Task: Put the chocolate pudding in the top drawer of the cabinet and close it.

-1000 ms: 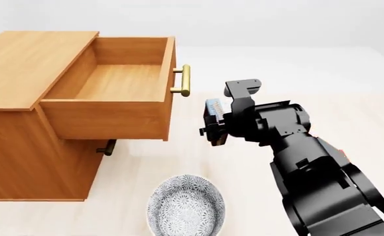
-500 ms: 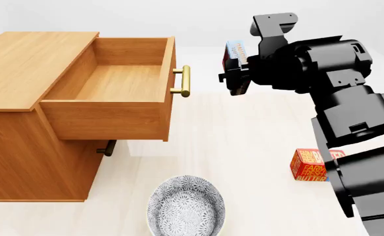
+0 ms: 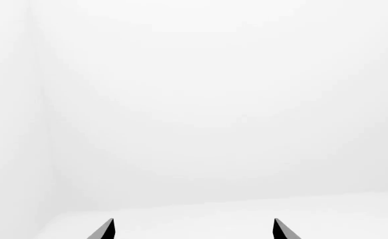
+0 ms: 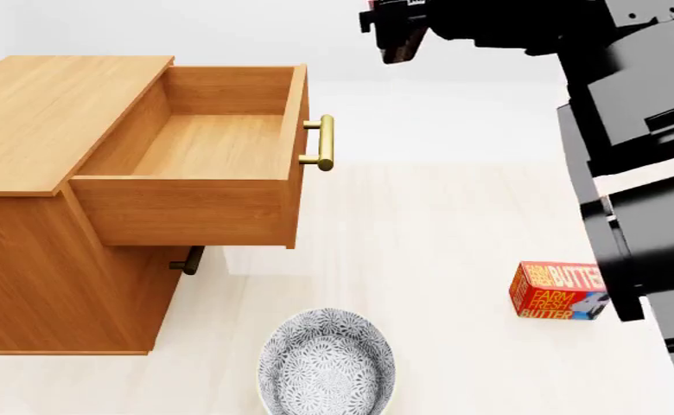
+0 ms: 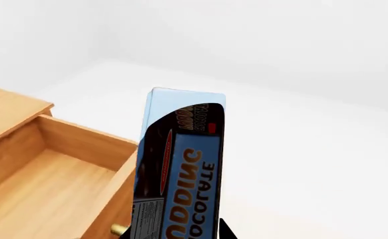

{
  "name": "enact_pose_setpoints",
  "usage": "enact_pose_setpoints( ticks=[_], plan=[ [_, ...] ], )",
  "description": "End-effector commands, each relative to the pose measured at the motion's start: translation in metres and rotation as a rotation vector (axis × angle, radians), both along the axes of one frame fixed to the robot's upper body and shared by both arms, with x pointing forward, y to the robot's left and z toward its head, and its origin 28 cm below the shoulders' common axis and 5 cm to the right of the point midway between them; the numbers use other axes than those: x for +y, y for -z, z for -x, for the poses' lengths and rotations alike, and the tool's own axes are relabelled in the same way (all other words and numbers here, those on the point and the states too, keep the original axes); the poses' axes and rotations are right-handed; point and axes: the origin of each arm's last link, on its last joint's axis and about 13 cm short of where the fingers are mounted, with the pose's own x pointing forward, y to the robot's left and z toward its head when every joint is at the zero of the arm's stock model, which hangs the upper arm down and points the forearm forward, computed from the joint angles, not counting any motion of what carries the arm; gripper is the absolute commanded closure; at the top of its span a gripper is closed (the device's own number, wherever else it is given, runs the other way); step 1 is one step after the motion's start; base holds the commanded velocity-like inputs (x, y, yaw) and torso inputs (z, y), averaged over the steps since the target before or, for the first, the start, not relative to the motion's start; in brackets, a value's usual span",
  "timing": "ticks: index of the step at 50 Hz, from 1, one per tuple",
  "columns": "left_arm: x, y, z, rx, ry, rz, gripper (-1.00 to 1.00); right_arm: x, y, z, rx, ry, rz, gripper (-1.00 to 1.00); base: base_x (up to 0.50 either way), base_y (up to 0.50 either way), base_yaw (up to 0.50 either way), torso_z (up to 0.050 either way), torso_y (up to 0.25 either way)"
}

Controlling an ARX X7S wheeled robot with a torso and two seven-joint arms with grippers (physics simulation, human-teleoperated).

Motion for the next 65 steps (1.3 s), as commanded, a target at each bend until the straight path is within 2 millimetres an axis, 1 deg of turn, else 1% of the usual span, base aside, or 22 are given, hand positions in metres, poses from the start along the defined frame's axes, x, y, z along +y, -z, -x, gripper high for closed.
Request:
enact_pose_setpoints(
  ticks=[1,17,35,50,65],
  plan=[
    [0.002,-0.003,0.005,-0.008,-0.001,-0.006,-1.0,0.028,-0.016,0.006,-0.052,-0.086,-0.018,1.0,0.0,0.0,0.0,0.0,0.0],
    [0.004,-0.006,0.012,-0.015,-0.007,-0.013,-1.0,0.067,-0.006,0.014,-0.035,-0.211,-0.049,1.0,0.0,0.0,0.0,0.0,0.0],
    [0.008,-0.003,0.014,-0.01,-0.016,-0.011,-1.0,0.096,0.018,0.022,0.01,-0.311,-0.07,1.0,0.0,0.0,0.0,0.0,0.0],
    [0.012,0.002,0.016,-0.001,-0.023,-0.01,-1.0,0.11,0.037,0.028,0.052,-0.362,-0.055,1.0,0.0,0.0,0.0,0.0,0.0],
    [0.016,0.006,0.016,0.008,-0.032,-0.008,-1.0,0.113,0.055,0.028,0.095,-0.364,-0.041,1.0,0.0,0.0,0.0,0.0,0.0]
  ],
)
